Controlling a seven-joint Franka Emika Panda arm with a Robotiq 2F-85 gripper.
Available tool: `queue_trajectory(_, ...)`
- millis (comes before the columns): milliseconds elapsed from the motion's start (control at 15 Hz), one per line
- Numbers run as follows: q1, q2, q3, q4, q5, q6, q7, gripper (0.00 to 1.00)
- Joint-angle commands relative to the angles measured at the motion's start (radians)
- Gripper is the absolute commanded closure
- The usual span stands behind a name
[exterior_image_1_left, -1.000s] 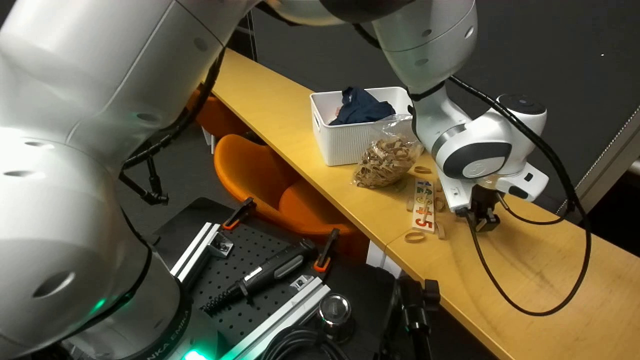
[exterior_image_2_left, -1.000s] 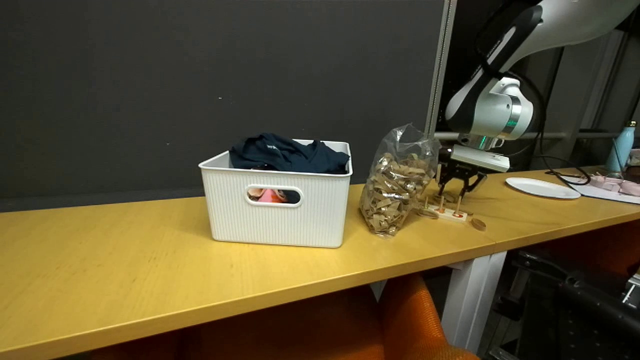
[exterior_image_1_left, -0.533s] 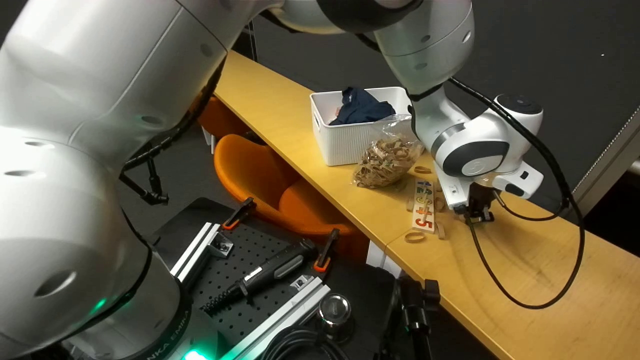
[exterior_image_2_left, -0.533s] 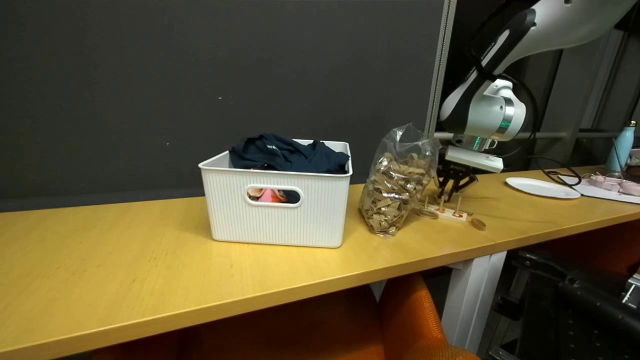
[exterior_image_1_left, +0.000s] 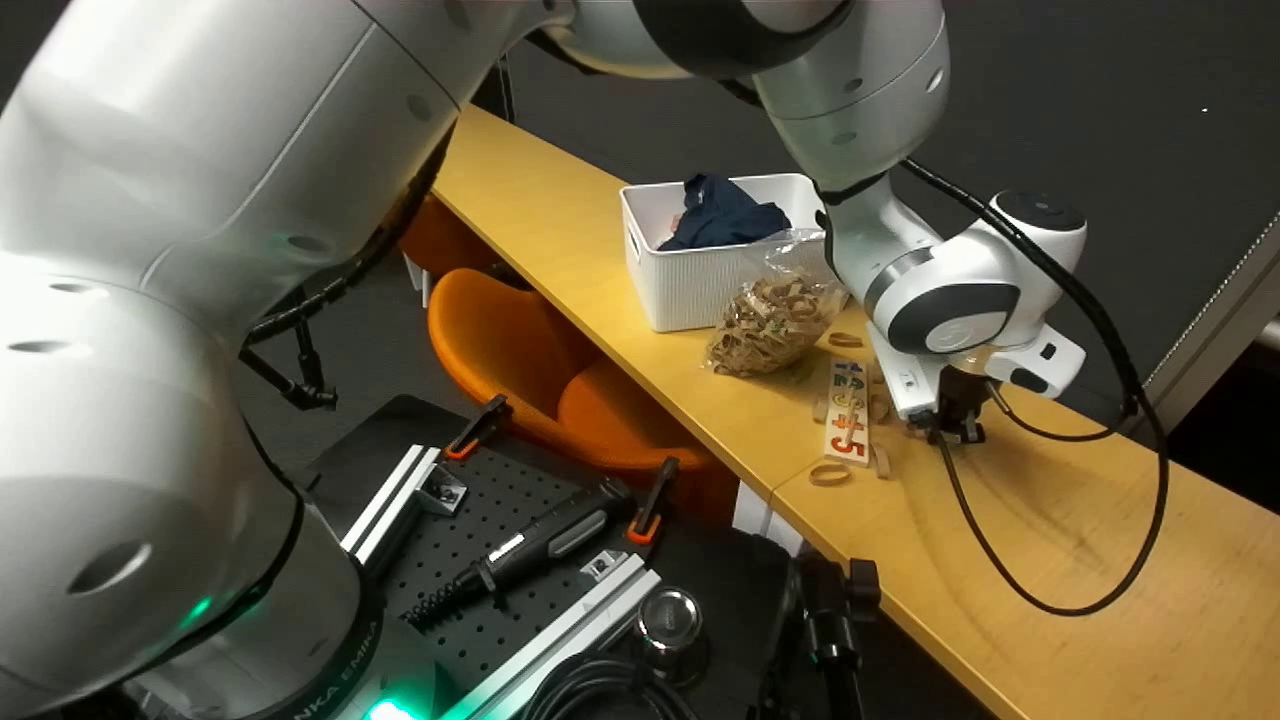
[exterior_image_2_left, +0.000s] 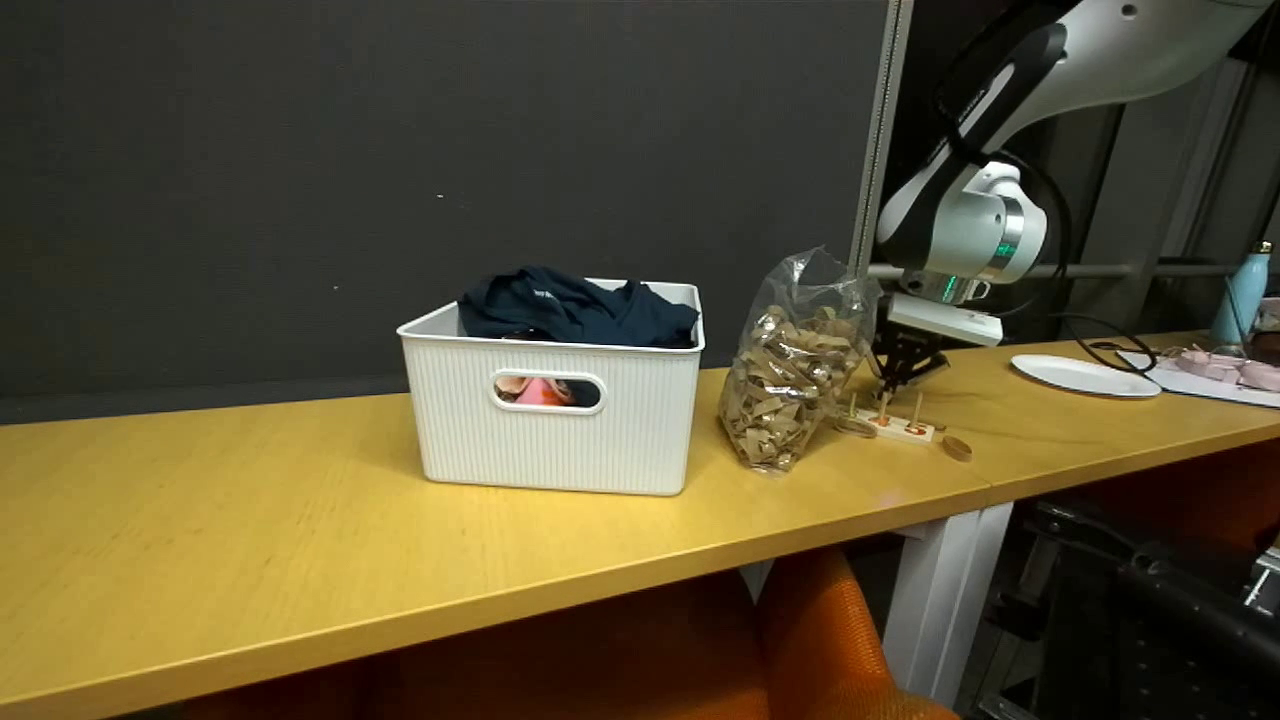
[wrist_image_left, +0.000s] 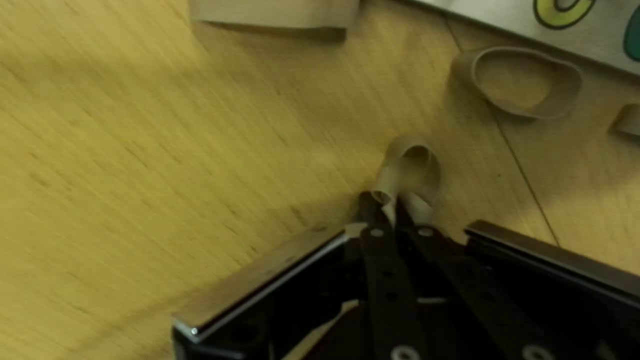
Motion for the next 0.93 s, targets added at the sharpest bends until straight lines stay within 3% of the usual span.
queue_trajectory(0, -0.003, -0.046, 0.005, -0.034, -0.010, -0.001, -0.011, 0.99)
queue_trajectory(467, 0.011, -0.165, -0.001, -0.159, -0.007, 0.055, -0.022, 0.99)
queue_trajectory(867, 0.047, -0.392, -0.028, -0.404, -0.014, 0.205, -0.022, 0.99)
